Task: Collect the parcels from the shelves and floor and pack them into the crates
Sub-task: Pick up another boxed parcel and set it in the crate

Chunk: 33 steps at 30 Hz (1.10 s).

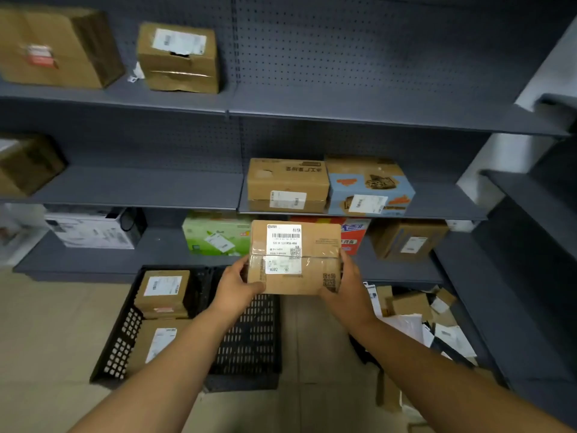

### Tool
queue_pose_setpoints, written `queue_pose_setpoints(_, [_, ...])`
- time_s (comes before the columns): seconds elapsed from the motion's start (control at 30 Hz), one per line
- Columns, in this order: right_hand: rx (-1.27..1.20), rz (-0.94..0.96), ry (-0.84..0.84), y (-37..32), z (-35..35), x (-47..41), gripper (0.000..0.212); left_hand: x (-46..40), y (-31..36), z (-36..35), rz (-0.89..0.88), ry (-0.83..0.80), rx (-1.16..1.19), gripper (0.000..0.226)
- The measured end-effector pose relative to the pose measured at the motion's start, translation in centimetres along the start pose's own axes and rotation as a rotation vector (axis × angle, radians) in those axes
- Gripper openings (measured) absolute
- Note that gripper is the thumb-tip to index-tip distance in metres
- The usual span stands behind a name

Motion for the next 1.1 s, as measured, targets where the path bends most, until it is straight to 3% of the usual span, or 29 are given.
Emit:
queue_pose_setpoints(0.3, [0.062,0.129,-0.165,-8.9,-17.8,-1.3,0.088,-1.7,-7.5,18.2,-0.036,0.221,-0.196,0.056])
queue_pose_setpoints(0.47, [0.002,0.09,-0.25,-14.9,-31.3,-1.8,0.086,-3.7,-11.6,31.6,-0.08,0.339,-0.332,0.058])
queue_pose_setpoints(0.57, [-0.053,0.077,-0.243,-17.7,-38.4,-1.7,0.075,-5.3,-14.1,38.1,-0.045,0.353,-0.423,0.065])
queue_pose_setpoints(0.63, [-0.057,0.035,-0.257,-18.6,-41.9,-1.5,0.078,-6.5,-15.6,41.2,-0.038,0.325,-0.46,0.057])
queue_pose_setpoints(0.87, [0.109,-0.121,-0.308,-17.1,-48.1,-1.8,0.09,-11.7,-20.0,44.5,0.038,0.176,-0.475,0.051])
queue_pose_setpoints(1.1, [0.265,-0.184,-0.446,-14.0,-51.8,-3.7,0.087,-16.0,-23.6,44.9,0.077,0.131,-0.489,0.051])
Point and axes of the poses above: each hand's wrist, its own x-axis away from the middle knuckle, its own z-axis out of the back of the hand, y = z × x, the point moved 1 cm from there along -x, towards the middle knuckle, and after that the axes turned 11 degrees about z, right-handed, at the moved point
